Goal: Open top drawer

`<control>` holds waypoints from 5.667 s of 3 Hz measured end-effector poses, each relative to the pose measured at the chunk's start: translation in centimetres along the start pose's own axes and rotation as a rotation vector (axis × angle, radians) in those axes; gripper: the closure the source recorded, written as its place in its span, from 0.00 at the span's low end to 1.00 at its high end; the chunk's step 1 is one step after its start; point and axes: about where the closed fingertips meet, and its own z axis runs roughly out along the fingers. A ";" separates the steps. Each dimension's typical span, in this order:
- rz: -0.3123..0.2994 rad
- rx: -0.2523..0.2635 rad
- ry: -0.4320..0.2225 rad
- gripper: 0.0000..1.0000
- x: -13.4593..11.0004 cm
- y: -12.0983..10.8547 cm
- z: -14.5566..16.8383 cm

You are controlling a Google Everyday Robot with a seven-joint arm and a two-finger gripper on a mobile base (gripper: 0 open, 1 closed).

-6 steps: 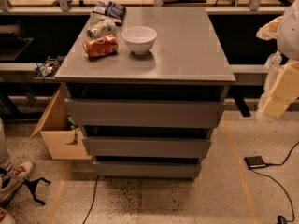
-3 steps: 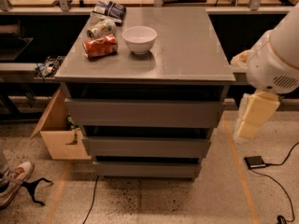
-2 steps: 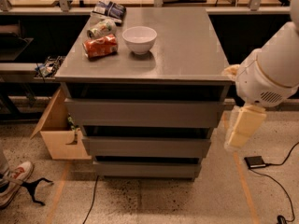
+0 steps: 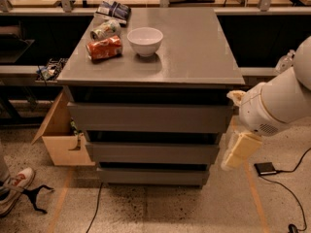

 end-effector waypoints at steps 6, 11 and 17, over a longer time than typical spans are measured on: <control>-0.093 -0.019 0.073 0.00 1.1 -6.1 13.3; -0.239 -0.019 0.088 0.00 -2.4 -9.7 20.9; -0.125 -0.037 0.054 1.00 -0.2 -7.0 19.6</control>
Offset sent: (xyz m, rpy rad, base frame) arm 0.0388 -0.0018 -0.0434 -0.0896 -0.0079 -0.0011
